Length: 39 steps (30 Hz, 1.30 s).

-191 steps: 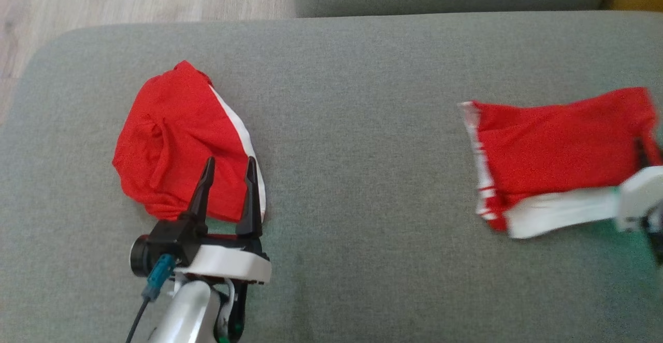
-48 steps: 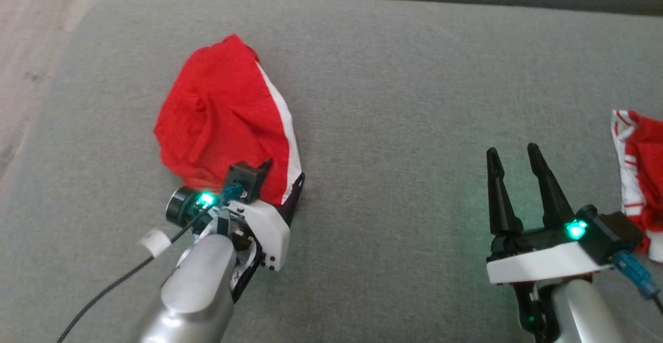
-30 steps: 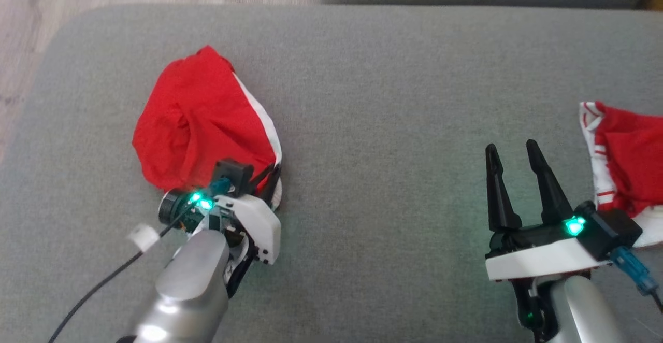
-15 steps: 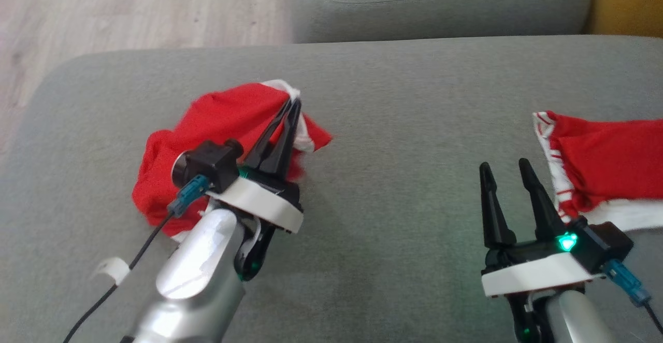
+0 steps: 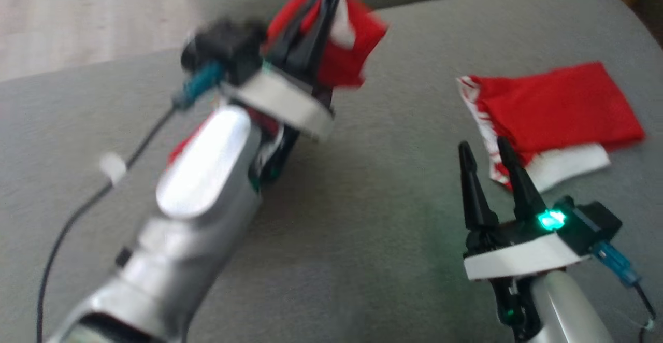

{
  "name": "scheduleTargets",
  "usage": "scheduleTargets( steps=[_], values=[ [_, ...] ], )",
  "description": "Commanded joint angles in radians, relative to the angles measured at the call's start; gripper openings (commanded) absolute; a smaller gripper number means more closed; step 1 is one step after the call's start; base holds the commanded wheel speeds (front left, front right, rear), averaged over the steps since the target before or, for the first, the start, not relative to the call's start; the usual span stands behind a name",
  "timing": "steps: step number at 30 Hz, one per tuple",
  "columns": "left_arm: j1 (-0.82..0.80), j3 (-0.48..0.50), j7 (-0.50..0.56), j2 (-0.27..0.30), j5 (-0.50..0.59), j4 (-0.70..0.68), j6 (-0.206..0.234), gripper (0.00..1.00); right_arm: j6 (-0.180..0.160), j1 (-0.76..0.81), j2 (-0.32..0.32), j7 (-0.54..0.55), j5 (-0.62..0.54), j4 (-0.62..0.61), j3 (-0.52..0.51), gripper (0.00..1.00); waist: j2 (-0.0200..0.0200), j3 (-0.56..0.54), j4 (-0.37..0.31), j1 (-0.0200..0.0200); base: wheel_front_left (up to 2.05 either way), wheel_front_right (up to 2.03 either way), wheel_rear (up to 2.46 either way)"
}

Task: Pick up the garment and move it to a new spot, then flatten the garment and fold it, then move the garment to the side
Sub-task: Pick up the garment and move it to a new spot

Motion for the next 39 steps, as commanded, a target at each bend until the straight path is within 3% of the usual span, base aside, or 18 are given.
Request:
scheduleTargets(
  steps=[1, 8, 9, 10, 18, 28, 34, 39],
  values=[
    [-0.055, 0.025, 0.004, 0.009, -0.005, -0.027, 0.002, 0.00, -0.001, -0.037, -0.004, -0.011, 0.006, -0.037, 0.027, 1.00, 0.0000, 0.042, -0.055, -0.0001, 0.00, 0.00, 0.00],
    [-0.192, 0.038, 0.014, 0.021, -0.014, 0.075, -0.006, 0.00, -0.001, -0.064, -0.004, -0.011, 0.037, -0.046, 0.059, 1.00, 0.0000, 0.090, -0.128, -0.0001, 0.00, 0.00, 0.00],
    [-0.207, 0.033, 0.014, 0.026, -0.005, 0.106, -0.006, 0.45, -0.001, -0.066, -0.004, -0.011, 0.038, -0.046, 0.061, 1.00, 0.0000, 0.095, -0.132, -0.0001, 0.00, 0.00, 0.00],
    [-0.219, 0.030, 0.013, 0.029, -0.002, 0.139, -0.007, 1.00, -0.001, -0.069, -0.004, -0.011, 0.039, -0.047, 0.063, 1.00, 0.0000, 0.100, -0.136, -0.0001, 0.00, 0.00, 0.00],
    [-0.255, -0.022, -0.004, 0.037, -0.026, 0.322, -0.016, 1.00, -0.001, -0.079, -0.004, -0.011, 0.038, -0.046, 0.070, 1.00, 0.0000, 0.121, -0.110, -0.0001, 0.00, 0.00, 0.00],
    [-0.181, -0.039, -0.130, 0.095, -0.037, 0.329, -0.013, 1.00, -0.001, -0.062, -0.004, -0.011, -0.003, -0.032, 0.018, 1.00, 0.0000, 0.063, 0.019, -0.0001, 0.00, 0.00, 0.00],
    [-0.016, -0.021, -0.157, 0.137, -0.024, 0.249, 0.032, 1.00, -0.001, -0.035, -0.004, -0.011, -0.030, -0.023, -0.026, 1.00, 0.0000, 0.020, 0.099, -0.0001, 0.00, 0.00, 0.00],
    [0.199, 0.045, -0.160, 0.167, -0.010, 0.103, 0.114, 1.00, -0.001, 0.002, -0.004, -0.011, -0.053, -0.020, -0.067, 1.00, 0.0000, -0.013, 0.170, -0.0001, 0.00, 0.00, 0.00]
  ],
)
